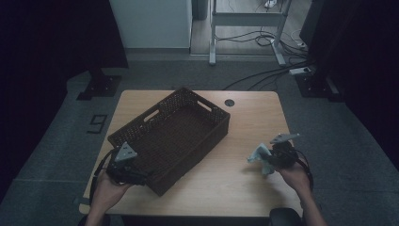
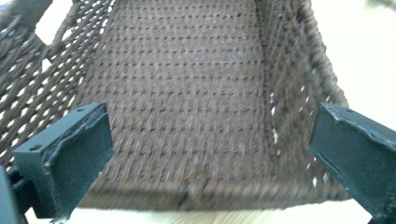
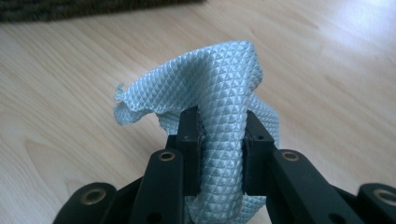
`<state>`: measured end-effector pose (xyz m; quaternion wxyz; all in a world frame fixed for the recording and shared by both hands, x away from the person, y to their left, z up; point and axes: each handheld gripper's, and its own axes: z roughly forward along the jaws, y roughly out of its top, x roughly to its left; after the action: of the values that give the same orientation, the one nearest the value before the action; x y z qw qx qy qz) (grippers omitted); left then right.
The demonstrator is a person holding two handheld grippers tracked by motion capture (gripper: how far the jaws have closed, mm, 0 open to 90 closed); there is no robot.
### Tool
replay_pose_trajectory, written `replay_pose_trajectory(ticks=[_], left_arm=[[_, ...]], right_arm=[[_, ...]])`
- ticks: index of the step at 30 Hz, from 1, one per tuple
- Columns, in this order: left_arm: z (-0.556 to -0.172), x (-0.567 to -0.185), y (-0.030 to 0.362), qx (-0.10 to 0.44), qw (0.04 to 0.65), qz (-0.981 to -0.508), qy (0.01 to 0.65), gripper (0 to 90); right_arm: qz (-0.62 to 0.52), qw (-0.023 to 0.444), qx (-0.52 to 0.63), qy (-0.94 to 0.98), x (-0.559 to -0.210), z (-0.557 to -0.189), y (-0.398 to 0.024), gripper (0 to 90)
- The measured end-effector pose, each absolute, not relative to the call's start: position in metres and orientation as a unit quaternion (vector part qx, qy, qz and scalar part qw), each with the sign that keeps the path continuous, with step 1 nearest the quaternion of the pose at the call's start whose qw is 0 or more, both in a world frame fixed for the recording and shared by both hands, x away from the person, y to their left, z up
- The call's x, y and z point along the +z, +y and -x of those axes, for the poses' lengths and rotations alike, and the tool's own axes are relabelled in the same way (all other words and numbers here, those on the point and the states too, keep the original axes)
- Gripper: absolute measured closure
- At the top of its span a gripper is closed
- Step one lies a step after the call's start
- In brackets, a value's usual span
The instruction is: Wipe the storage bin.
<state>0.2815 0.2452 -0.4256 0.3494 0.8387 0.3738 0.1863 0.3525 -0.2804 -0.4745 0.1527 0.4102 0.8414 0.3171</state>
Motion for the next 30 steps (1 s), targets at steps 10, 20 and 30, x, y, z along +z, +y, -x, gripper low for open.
replay_pose_trajectory(ticks=[10, 20, 30], left_arm=[[-0.262, -0.445, 0.280, 0.187, 0.360, -0.828, 0.388, 0.0], [-0.265, -0.466, 0.291, 0.181, 0.351, -0.832, 0.390, 0.0], [-0.276, -0.488, 0.287, 0.167, 0.342, -0.839, 0.389, 0.0]], right_arm=[[-0.395, 0.156, 0.333, 0.842, -0.463, -0.376, -0.262, 71.8], [-0.380, 0.163, 0.335, 0.847, -0.455, -0.400, -0.236, 71.6], [-0.368, 0.174, 0.341, 0.848, -0.444, -0.431, -0.208, 71.3]])
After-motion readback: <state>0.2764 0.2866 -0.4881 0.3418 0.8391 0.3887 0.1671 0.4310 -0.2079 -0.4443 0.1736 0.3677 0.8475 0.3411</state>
